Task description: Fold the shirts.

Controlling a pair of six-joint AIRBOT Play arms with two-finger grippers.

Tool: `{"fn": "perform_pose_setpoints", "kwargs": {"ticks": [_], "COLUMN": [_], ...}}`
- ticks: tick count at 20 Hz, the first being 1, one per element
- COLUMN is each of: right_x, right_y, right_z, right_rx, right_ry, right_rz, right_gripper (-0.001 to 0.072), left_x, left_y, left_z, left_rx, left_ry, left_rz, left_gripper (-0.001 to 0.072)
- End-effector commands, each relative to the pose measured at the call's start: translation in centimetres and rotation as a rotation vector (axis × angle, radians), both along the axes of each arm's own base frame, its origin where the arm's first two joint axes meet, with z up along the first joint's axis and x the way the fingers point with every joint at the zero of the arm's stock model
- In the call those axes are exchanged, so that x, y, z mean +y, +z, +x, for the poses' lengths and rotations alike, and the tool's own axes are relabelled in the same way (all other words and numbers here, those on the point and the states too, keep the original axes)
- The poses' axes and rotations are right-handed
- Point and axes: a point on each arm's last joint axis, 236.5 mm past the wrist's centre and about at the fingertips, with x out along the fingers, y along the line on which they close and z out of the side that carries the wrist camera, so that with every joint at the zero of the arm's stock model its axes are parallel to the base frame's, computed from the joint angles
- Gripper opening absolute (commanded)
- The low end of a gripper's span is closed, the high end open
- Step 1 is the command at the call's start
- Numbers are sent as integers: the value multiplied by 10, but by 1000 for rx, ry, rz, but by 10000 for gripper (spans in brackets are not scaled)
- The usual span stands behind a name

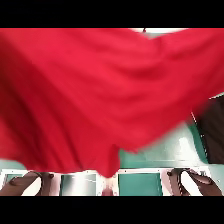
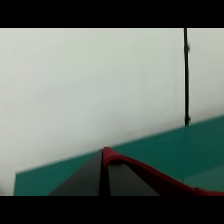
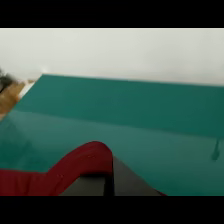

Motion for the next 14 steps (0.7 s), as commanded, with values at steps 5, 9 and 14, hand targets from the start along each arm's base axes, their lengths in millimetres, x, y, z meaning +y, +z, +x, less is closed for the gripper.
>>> {"fn": "perform_pose_setpoints", "kwargs": {"ticks": [5,9,14], "right_x": [-26,-47,-56], "right_y": [-397,-488,-476], "right_z": [20,-3,22], "right_rx": [718,862,825], "right_ry": [-278,-452,-452], "right_rz": [319,328,316], "right_gripper": [20,20,22], "left_x": [-62,-106,-121], "left_y": [-364,-487,-467], "left_z": [226,265,273], "left_rx": [719,798,792], "left_ry": [-234,-264,-258], "left_rz": [-78,-43,-111], "left_gripper": [20,19,643]}}
